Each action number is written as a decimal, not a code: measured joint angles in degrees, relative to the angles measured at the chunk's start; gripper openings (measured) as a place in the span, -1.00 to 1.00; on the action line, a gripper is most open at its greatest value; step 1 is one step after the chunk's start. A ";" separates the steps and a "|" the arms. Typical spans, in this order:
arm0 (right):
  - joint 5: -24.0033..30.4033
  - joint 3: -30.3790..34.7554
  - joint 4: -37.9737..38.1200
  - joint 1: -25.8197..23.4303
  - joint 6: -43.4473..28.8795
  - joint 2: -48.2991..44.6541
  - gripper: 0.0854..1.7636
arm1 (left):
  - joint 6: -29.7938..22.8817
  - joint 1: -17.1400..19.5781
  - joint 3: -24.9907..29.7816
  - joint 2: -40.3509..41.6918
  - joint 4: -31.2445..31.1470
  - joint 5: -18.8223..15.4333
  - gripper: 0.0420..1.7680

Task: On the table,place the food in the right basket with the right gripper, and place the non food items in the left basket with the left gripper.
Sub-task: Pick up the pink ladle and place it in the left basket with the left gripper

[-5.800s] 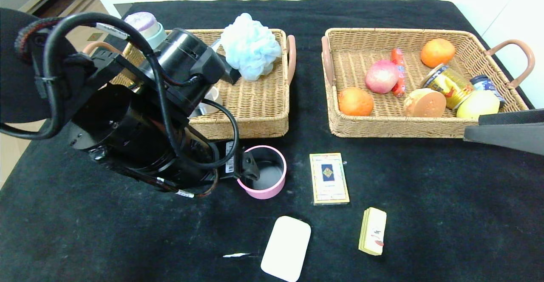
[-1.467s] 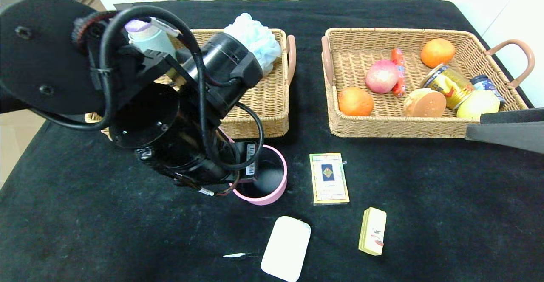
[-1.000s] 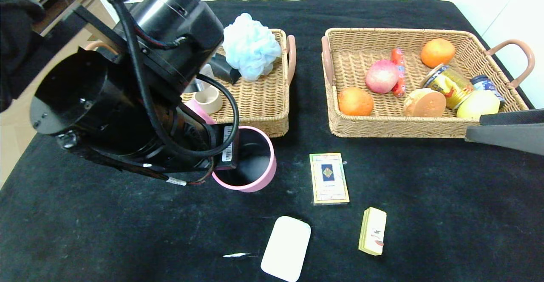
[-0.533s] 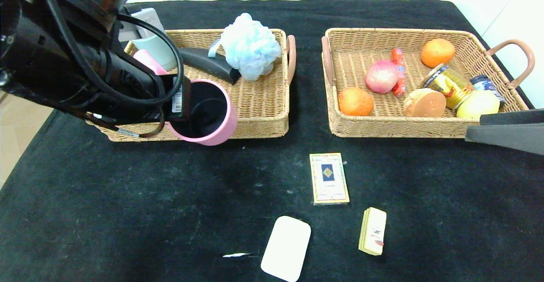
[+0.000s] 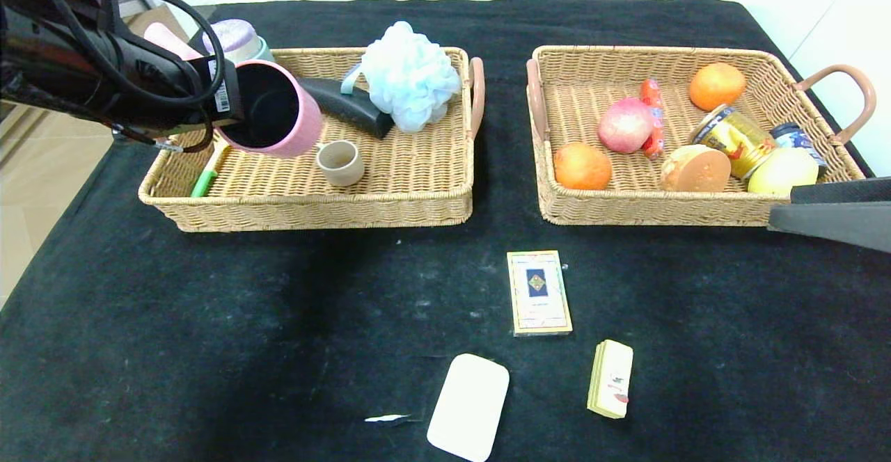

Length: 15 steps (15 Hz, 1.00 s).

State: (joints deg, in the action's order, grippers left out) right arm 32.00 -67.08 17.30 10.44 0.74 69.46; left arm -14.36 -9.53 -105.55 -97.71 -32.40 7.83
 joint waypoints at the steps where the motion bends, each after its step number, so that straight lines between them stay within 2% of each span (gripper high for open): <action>1: 0.05 0.00 0.00 0.00 0.02 -0.01 0.94 | 0.01 1.62 0.06 -0.66 1.62 -1.08 -0.86; 3: 0.05 0.00 0.00 0.00 0.00 -0.01 0.94 | 0.00 4.33 0.17 -2.23 5.01 -3.21 -0.86; 6: 0.00 -0.02 0.00 0.00 0.00 -0.01 0.94 | 0.00 6.58 0.26 -4.28 7.96 -4.06 -0.86; 12: 0.05 -0.06 0.01 -0.07 0.02 -0.01 0.94 | 0.15 8.00 0.15 -6.25 9.23 -5.44 -0.86; 13: 0.05 -0.06 0.01 -0.07 0.02 -0.01 0.94 | 0.20 8.11 0.15 -6.25 9.23 -5.60 -0.82; 15: 0.05 -0.02 0.00 -0.05 0.00 0.02 0.94 | 0.11 8.27 0.17 -6.23 9.25 -5.72 -0.42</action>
State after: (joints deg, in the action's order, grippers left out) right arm 32.05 -67.11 17.30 10.39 0.74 69.49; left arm -14.25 -1.27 -105.38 -103.94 -23.15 2.11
